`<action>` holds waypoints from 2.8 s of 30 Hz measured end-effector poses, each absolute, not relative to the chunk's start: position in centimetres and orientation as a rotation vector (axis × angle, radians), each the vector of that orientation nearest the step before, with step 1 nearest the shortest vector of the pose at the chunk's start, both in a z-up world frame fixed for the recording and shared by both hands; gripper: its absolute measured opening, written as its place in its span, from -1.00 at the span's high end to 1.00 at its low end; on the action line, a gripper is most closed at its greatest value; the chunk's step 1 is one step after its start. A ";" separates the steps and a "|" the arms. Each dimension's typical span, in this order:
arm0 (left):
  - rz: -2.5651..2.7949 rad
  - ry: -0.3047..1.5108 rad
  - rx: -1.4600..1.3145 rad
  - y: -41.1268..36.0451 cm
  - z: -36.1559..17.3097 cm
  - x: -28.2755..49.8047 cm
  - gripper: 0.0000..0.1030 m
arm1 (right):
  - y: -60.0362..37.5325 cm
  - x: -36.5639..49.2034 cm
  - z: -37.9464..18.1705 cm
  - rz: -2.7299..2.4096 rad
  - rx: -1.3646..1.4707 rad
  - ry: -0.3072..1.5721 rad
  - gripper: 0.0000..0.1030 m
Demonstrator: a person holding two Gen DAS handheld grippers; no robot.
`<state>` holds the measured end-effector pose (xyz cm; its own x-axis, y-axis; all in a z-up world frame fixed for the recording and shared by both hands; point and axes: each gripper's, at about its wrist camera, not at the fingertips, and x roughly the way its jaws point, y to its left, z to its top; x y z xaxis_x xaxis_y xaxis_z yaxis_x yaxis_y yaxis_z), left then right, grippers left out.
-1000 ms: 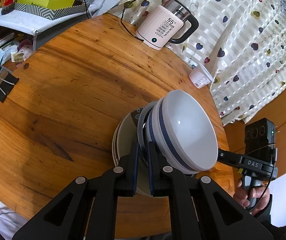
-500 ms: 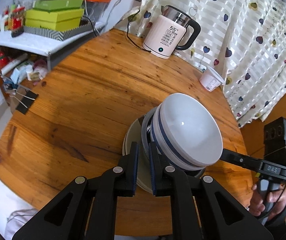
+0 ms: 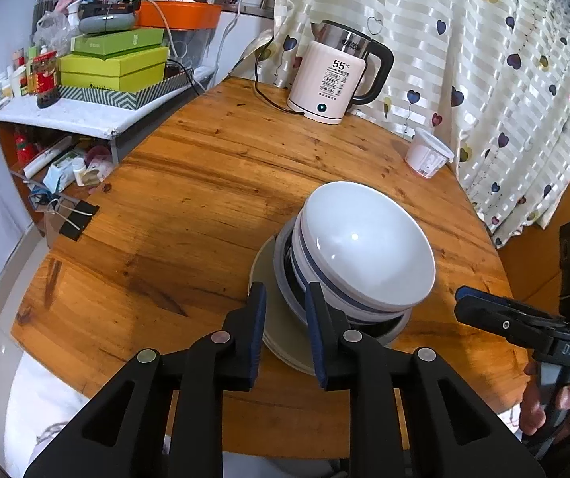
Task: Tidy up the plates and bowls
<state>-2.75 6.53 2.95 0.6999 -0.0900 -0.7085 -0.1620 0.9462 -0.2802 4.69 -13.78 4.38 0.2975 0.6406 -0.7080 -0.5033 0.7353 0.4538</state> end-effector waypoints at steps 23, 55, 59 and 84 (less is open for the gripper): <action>0.085 0.805 -0.226 3.7 2.8 -4.1 0.05 | -12.1 0.7 5.5 0.715 -0.067 0.900 -0.54; 0.087 0.854 -0.200 1.9 1.1 -4.1 0.05 | -10.4 -0.5 4.1 0.689 -0.188 0.906 -0.61; 0.077 0.850 -0.212 2.1 1.1 -4.0 0.05 | -10.4 -0.4 4.0 0.688 -0.189 0.906 -0.61; 0.073 0.870 -0.198 1.8 0.4 -3.7 0.05 | -10.3 -0.4 4.1 0.688 -0.191 0.905 -0.61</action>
